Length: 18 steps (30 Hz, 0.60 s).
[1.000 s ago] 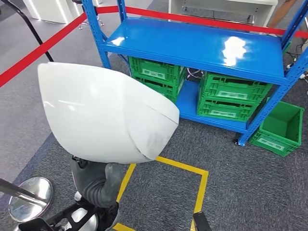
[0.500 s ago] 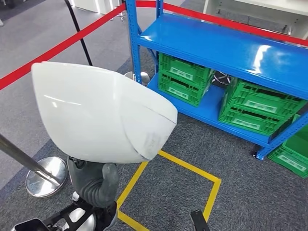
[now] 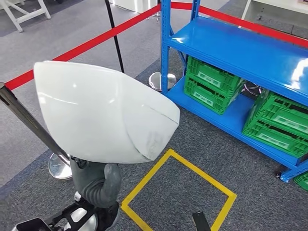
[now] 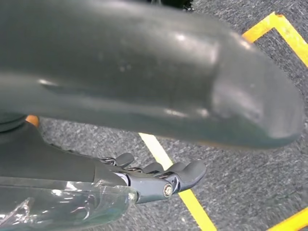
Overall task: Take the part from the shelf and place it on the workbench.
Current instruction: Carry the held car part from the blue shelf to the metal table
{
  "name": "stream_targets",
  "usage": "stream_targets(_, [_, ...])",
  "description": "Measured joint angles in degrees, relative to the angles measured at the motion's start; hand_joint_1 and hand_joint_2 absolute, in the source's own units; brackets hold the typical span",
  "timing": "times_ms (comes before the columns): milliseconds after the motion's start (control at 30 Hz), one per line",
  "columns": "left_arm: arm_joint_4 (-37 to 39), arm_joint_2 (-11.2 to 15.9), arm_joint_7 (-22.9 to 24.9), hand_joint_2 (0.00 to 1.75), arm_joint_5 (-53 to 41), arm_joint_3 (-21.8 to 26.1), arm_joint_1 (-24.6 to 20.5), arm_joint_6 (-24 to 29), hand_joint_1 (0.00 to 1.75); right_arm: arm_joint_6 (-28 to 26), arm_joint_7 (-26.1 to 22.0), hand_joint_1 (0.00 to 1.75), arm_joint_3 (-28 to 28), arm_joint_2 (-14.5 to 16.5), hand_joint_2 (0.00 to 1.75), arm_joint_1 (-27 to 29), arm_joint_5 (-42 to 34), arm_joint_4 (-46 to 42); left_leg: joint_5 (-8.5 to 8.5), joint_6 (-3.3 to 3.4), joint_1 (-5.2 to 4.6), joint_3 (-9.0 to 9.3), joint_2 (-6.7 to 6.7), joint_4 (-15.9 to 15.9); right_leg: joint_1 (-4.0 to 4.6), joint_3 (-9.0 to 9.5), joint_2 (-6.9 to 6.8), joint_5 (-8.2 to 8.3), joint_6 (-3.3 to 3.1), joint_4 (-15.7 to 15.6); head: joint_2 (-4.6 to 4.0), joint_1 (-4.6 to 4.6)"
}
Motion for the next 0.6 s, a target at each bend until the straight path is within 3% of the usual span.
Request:
stream_targets(67, [-0.3, 0.0, 0.0, 1.75, 0.0, 0.0, -0.2, 0.6, 1.75, 0.4, -0.1, 0.00, 0.0, 0.0, 0.00, 0.0, 0.0, 0.0, -3.12, -0.43, -0.20, -2.64, 3.15, 5.2, 0.01, 0.01, -1.53, 0.08, -0.50, -0.2, 0.00, -0.53])
stream_targets(133, [-0.5, 0.1, 0.0, 1.75, -0.1, -0.1, -0.3, 0.8, 1.75, 0.9, -0.1, 0.00, 0.0, 0.0, 0.00, 0.2, -0.1, 0.0, -6.53, -0.76, -0.21, -6.49, 5.03, 12.9, 0.17, -0.06, -3.29, 0.00, -0.72, -0.2, 0.00, -0.84])
stream_targets(167, [-0.5, 0.1, 0.0, 1.75, -0.1, -0.1, -0.3, 0.9, 1.75, 1.0, -0.1, 0.00, 0.0, 0.0, 0.00, 0.2, -0.1, 0.0, -6.99, -0.81, -0.20, -7.58, 5.30, 15.1, 0.22, -0.07, -4.22, -0.05, -0.77, -0.2, 0.00, -0.85])
stream_targets(200, [-0.5, 0.1, 0.0, 1.75, -0.1, -0.1, -0.3, 1.0, 1.75, 1.1, -0.1, 0.00, 0.0, 0.0, 0.00, 0.2, -0.1, 0.0, -6.35, -0.78, -0.20, -7.57, 5.47, 15.2, 0.25, -0.05, -5.09, -0.09, -0.77, -0.2, 0.00, -0.86])
stream_targets(267, [-0.5, 0.2, 0.0, 1.75, -0.3, -0.1, -0.3, 1.3, 1.75, 1.0, -0.1, 0.00, 0.0, 0.1, 0.00, 0.1, -0.1, 0.0, -3.01, -0.57, -0.25, -4.56, 6.82, 9.9, 0.29, 0.13, -6.61, -0.24, -0.62, -0.2, 0.00, -0.87])
stream_targets(300, [-0.6, 0.2, 0.0, 1.75, -0.4, -0.1, -0.4, 1.6, 1.75, 1.0, -0.1, 0.00, 0.0, 0.1, 0.00, 0.0, -0.1, 0.0, -1.53, -0.46, -0.37, -2.32, 8.83, 6.0, 0.50, 0.28, -7.22, -0.41, -0.42, -0.1, 0.00, -0.93])
stream_targets(367, [-0.8, 0.1, 0.0, 1.75, -0.5, -0.2, -0.7, 2.3, 1.75, 0.9, 0.0, 0.00, 0.0, 0.2, 0.00, 0.0, -0.2, 0.0, -0.28, 0.22, -0.63, 0.56, 11.63, 0.8, 0.98, 0.59, -8.38, -0.74, 0.16, -0.1, 0.00, -0.96])
stream_targets(400, [-0.9, 0.1, 0.0, 1.75, -0.5, -0.3, -0.8, 2.6, 1.75, 0.8, 0.0, 0.00, 0.0, 0.2, 0.00, 0.0, -0.2, 0.0, -0.40, 0.59, -0.75, 0.89, 11.91, 0.0, 1.20, 0.76, -9.06, -0.88, 0.46, -0.1, 0.01, -0.92])
stream_targets(467, [-1.1, 0.1, 0.0, 1.75, -0.5, -0.5, -0.8, 3.0, 1.75, 0.8, 0.1, 0.00, 0.0, 0.3, 0.00, -0.1, -0.2, 0.0, -0.33, 1.42, -0.68, 0.71, 10.12, -0.3, 1.17, 1.15, -10.27, -1.18, 1.04, -0.2, 0.01, -0.69])
stream_targets(533, [-1.4, 0.1, 0.0, 1.75, -0.5, -0.6, -0.9, 3.3, 1.75, 0.8, 0.1, 0.00, 0.1, 0.4, 0.00, -0.4, -0.2, 0.0, -0.08, 2.11, -0.41, 0.71, 8.48, -0.5, 0.92, 0.53, -8.10, -2.87, 1.60, 1.9, 0.02, -0.49])
stream_targets(600, [-1.6, 0.1, 0.0, 1.75, -0.5, -0.9, -1.0, 3.3, 1.75, 0.8, 0.1, 0.00, 0.1, 0.4, 0.00, -0.3, -0.2, 0.0, 0.07, 2.60, -0.28, 0.68, 6.82, -0.5, 0.75, -2.53, -4.28, -6.44, 1.90, 8.7, 0.02, -0.12])
